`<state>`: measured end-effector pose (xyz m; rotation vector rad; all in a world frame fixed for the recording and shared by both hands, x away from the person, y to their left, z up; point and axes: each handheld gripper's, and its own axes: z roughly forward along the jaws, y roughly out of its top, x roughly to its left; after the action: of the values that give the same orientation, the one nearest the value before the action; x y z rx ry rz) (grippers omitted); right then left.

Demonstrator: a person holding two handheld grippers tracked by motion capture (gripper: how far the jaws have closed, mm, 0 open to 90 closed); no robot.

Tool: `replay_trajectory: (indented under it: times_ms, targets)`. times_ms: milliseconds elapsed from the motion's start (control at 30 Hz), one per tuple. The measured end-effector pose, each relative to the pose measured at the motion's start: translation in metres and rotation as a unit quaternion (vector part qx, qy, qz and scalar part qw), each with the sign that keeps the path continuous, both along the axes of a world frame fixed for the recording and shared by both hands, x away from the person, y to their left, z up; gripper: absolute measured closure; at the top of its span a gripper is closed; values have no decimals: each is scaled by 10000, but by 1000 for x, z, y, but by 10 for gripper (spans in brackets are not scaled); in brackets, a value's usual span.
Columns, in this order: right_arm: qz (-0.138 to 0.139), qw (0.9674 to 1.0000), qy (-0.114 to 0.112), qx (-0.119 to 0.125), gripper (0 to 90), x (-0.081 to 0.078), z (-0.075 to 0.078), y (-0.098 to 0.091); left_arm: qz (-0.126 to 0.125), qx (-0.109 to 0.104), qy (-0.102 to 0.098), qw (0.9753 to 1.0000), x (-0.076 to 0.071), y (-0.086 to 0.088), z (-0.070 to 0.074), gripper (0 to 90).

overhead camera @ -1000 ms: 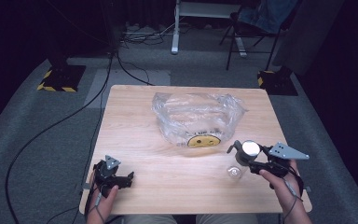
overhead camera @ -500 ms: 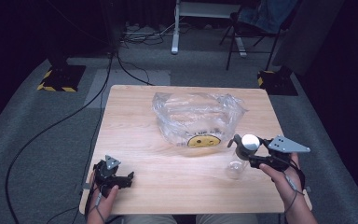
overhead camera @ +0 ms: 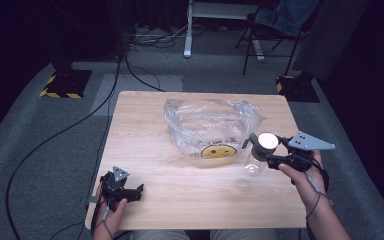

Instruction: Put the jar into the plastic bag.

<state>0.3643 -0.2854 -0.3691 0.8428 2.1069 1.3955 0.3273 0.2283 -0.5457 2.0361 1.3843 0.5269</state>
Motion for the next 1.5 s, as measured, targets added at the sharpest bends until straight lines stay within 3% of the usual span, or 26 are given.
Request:
replay_trajectory:
  times_ms: [800,1100,1500]
  targets:
    - [92,9999,-138,-22,325,27,37,19,18,5,1,10000,1,0,0,2]
    - [91,9998,-189,-23,325,43,56,26,19,4,0,10000,1,0,0,2]
    - [91,9995,-296,24,325,68,66,45,17,7,2,10000,1,0,0,2]
